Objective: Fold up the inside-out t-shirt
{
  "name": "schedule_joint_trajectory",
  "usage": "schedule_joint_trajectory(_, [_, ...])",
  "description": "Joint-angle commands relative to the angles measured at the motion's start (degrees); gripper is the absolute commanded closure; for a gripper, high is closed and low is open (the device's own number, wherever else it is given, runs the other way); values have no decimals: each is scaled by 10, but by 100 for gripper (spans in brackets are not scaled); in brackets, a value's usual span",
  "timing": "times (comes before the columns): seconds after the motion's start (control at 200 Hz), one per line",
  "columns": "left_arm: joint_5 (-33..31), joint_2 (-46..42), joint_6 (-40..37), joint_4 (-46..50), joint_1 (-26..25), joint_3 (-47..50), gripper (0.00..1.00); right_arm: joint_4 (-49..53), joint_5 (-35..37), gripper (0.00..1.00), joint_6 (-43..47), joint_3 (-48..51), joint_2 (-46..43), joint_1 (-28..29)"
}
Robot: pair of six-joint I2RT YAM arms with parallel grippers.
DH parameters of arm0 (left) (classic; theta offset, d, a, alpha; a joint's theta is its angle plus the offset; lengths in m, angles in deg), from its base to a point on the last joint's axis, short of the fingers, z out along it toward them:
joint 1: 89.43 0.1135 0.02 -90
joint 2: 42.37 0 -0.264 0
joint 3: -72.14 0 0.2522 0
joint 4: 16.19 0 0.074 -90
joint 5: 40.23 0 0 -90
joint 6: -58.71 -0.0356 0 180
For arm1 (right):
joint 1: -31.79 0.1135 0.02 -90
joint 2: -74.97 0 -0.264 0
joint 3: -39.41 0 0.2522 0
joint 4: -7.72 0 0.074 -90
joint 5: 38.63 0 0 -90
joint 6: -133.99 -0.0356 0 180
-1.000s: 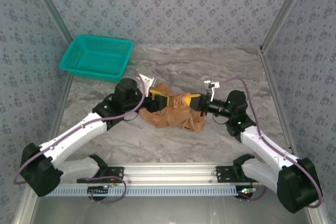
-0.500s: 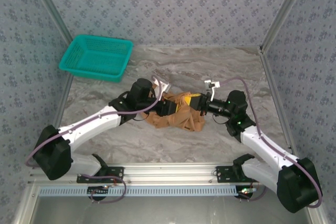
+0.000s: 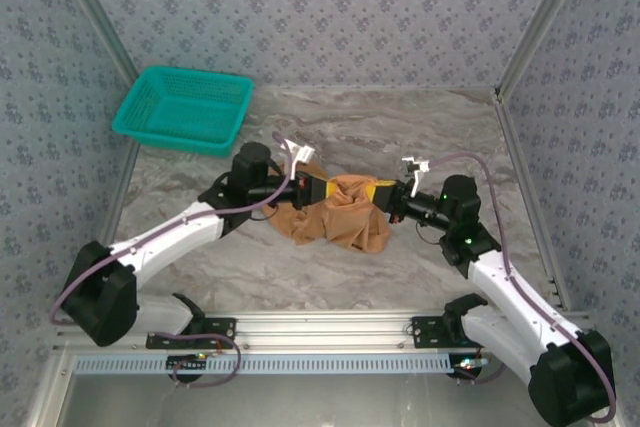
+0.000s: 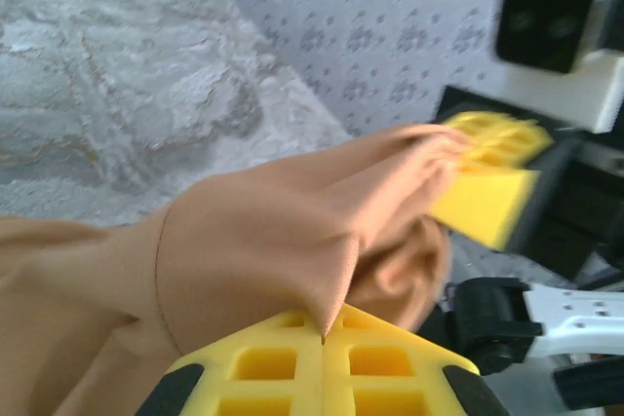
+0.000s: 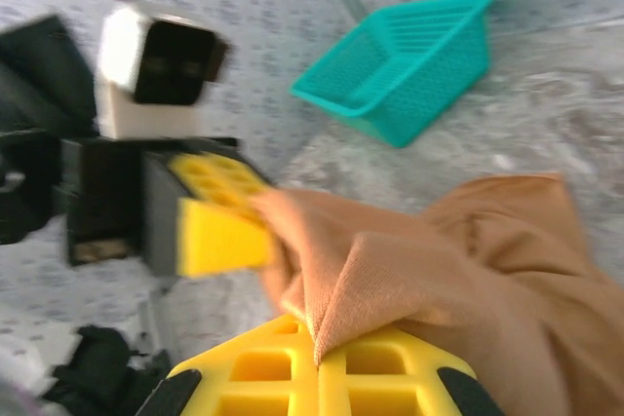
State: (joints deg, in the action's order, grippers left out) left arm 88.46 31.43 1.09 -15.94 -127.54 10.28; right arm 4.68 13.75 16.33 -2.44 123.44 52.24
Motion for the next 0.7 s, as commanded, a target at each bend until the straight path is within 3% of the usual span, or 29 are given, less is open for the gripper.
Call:
schedule_joint_trajectory(0.0, [87, -49, 25, -93, 0, 10, 100, 68, 84, 100, 65, -15, -4, 15])
schedule_joint_trajectory(0.155, [139, -67, 31, -115, 1, 21, 100, 89, 153, 95, 67, -30, 24, 46])
schedule_joint_trajectory(0.245, [165, -78, 34, -142, 2, 34, 100, 148, 200, 85, 86, -57, 39, 65])
schedule_joint_trajectory(0.41, [162, -81, 13, -110, 2, 24, 100, 243, 235, 69, 152, -93, 12, 91])
schedule_joint_trajectory(0.57, [146, -78, 14, -103, 3, 20, 100, 272, 154, 59, 203, -94, -40, 111])
schedule_joint_trajectory(0.695, [136, -77, 9, -89, 3, 18, 100, 222, 53, 56, 196, -75, -59, 115])
